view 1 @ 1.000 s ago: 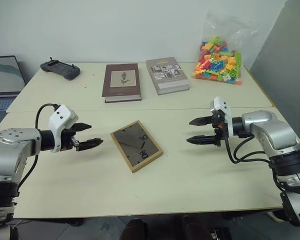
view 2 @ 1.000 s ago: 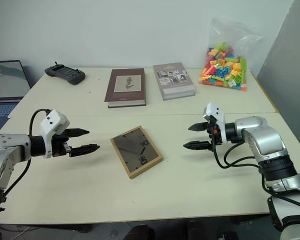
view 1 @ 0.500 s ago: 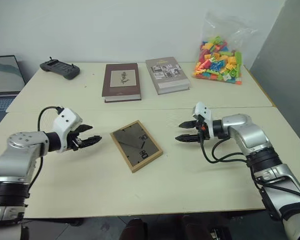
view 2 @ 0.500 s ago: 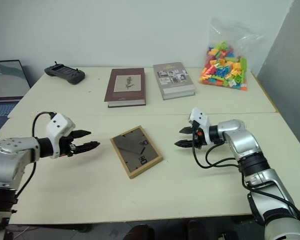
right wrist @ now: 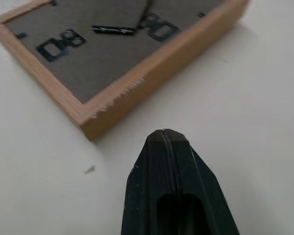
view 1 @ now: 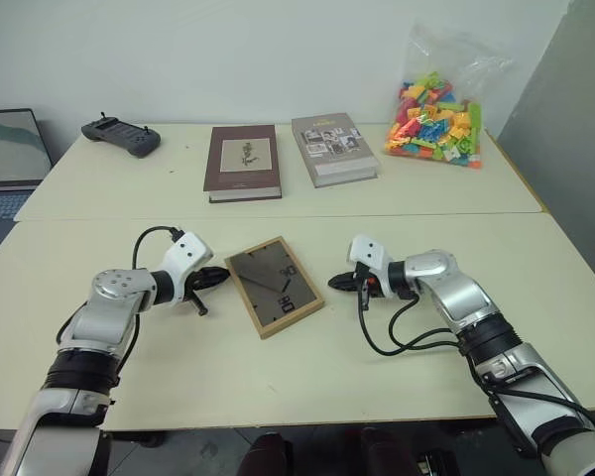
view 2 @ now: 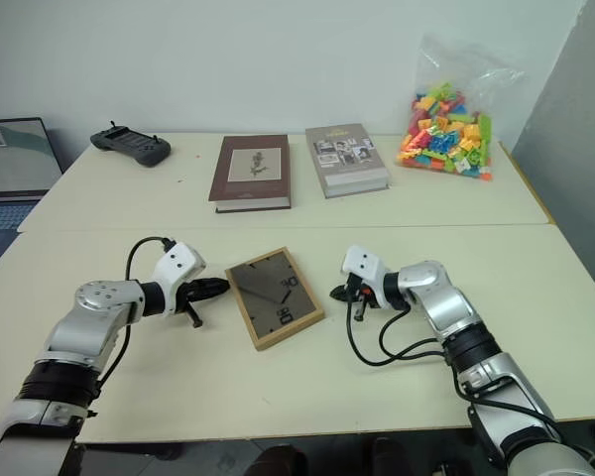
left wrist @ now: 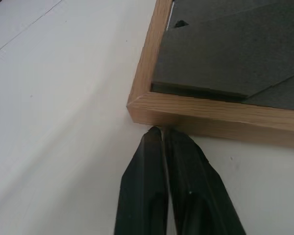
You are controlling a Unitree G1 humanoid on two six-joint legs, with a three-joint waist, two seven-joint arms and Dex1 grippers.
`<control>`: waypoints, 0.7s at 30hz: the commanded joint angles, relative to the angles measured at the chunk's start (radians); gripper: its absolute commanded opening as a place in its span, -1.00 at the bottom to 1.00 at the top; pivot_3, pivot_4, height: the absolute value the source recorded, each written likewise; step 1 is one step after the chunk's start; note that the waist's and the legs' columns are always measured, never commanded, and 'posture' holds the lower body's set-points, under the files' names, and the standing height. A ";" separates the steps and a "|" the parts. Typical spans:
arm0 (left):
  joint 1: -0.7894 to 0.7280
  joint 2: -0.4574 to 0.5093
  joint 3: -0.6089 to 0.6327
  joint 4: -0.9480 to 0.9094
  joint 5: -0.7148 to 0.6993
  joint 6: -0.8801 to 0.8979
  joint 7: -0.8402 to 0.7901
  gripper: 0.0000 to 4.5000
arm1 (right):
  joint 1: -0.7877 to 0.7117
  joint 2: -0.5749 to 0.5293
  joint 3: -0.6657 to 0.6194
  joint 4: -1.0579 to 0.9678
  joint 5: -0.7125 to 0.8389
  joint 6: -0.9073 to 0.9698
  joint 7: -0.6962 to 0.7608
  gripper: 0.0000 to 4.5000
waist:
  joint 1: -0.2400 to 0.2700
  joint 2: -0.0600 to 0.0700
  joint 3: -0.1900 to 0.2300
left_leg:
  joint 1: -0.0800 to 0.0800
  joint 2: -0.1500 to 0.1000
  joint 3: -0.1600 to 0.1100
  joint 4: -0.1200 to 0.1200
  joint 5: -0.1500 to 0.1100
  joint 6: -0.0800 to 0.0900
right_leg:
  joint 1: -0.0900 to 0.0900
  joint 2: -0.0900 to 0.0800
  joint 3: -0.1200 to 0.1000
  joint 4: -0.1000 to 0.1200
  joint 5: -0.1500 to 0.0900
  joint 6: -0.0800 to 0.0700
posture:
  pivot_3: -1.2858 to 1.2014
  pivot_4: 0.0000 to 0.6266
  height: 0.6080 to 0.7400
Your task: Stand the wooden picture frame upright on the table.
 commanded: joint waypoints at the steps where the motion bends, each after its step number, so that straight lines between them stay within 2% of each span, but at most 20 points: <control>1: -0.032 -0.026 -0.025 -0.016 0.006 -0.031 -0.028 -1.00 | 0.011 0.016 0.013 -0.094 0.008 0.036 0.005 -1.00 | 0.001 0.000 0.000 | 0.000 0.000 0.000 0.000 0.000 0.000 | 0.000 0.000 0.000 0.000 0.000 0.000 | 0.03 -0.52 1.00; 8: -0.029 -0.070 -0.065 -0.082 0.004 -0.011 -0.059 -1.00 | 0.027 0.003 0.020 -0.112 -0.002 0.067 0.011 -1.00 | 0.003 0.000 0.000 | 0.000 0.000 0.000 0.000 0.000 0.000 | 0.000 0.000 0.000 0.000 0.000 0.000 | 0.03 -0.52 1.00; 16: 0.007 -0.070 -0.112 -0.261 -0.014 0.075 -0.120 -1.00 | 0.033 -0.157 -0.022 -0.125 -0.023 0.059 0.058 -1.00 | 0.007 0.000 0.000 | 0.000 -0.001 -0.001 0.001 0.000 0.000 | 0.001 -0.001 0.000 0.000 0.000 0.000 | 0.03 -0.52 1.00; 21: 0.025 -0.049 -0.130 -0.355 -0.016 0.124 -0.147 -1.00 | 0.001 -0.202 -0.040 -0.091 -0.031 0.046 0.056 -1.00 | 0.005 0.000 0.000 | 0.000 -0.001 0.000 0.001 0.000 0.000 | 0.001 0.000 0.000 0.000 0.000 0.000 | 0.03 -0.52 1.00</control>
